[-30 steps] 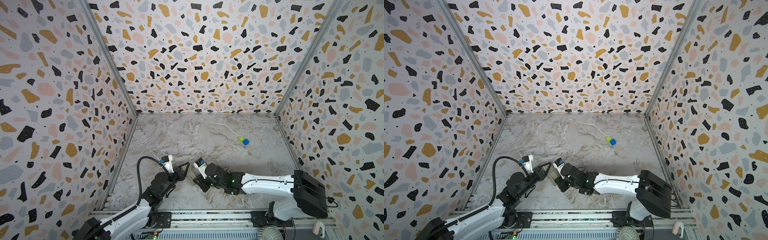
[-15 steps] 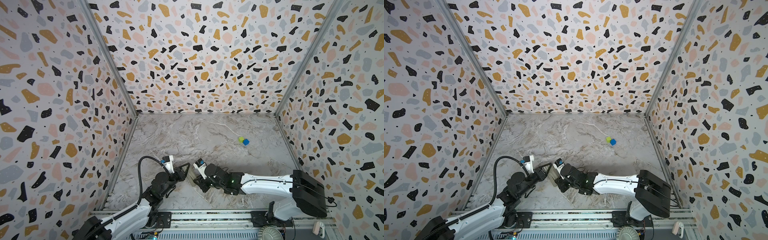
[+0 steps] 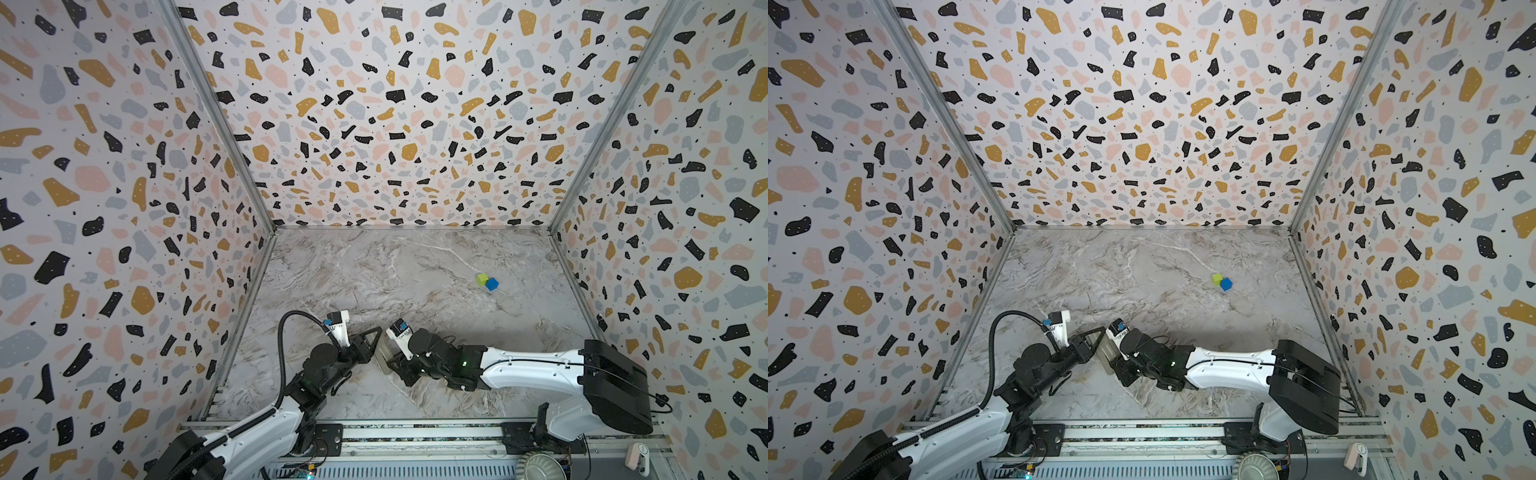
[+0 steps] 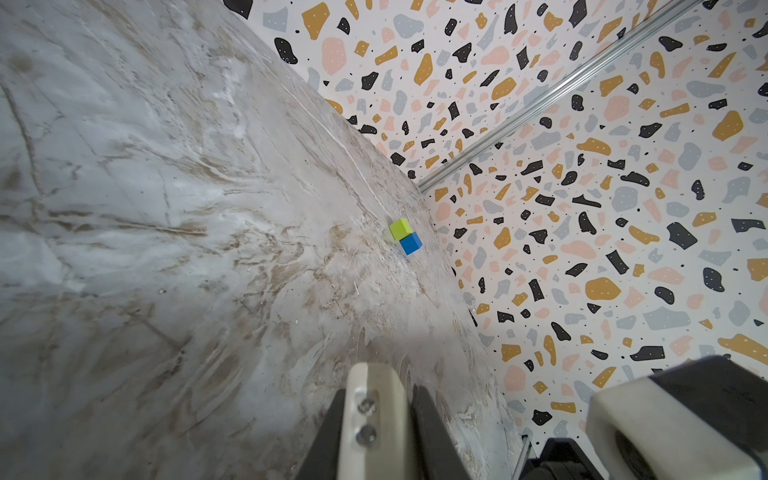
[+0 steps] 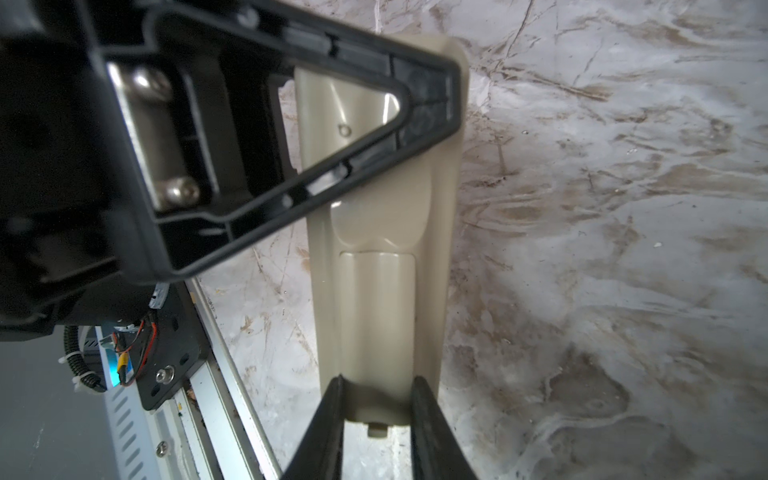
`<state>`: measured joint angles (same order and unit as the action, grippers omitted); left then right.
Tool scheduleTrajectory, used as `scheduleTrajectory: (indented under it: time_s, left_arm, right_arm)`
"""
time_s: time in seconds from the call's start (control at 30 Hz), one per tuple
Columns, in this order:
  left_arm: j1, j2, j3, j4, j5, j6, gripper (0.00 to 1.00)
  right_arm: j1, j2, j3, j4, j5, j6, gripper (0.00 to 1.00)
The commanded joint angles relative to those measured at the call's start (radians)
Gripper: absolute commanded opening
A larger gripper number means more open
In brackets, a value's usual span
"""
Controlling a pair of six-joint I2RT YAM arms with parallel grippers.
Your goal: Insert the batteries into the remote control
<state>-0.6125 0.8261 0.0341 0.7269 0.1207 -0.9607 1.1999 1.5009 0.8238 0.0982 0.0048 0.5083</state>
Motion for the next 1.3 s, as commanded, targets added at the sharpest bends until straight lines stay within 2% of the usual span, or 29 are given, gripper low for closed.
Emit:
scheduleTrajectory:
  time_s: [0.0, 0.13, 0.57, 0.9, 1.1, 1.27]
  left_arm:
    - [-0.008, -0.004, 0.018, 0.101, 0.073, -0.006, 0.0]
    - [-0.009, -0.004, 0.016, 0.105, 0.074, -0.01, 0.0]
    - [-0.008, -0.004, 0.005, 0.113, 0.066, -0.026, 0.0]
    - [-0.007, -0.006, 0.001, 0.101, 0.069, -0.028, 0.0]
    - [-0.007, -0.001, 0.014, 0.071, 0.103, -0.033, 0.0]
    - [-0.007, 0.007, 0.043, 0.039, 0.186, -0.035, 0.0]
  right_arm:
    - [-0.002, -0.015, 0.015, 0.026, 0.023, -0.001, 0.24]
    - [-0.002, -0.027, 0.005, 0.03, 0.033, 0.001, 0.32]
    - [0.002, -0.05, -0.008, 0.041, 0.043, 0.0, 0.42]
    - [0.021, -0.111, -0.005, -0.002, 0.078, -0.044, 0.57]
    - [0.058, -0.2, -0.012, -0.053, 0.108, -0.146, 0.63]
    - [0.117, -0.304, -0.029, -0.132, 0.132, -0.325, 0.65]
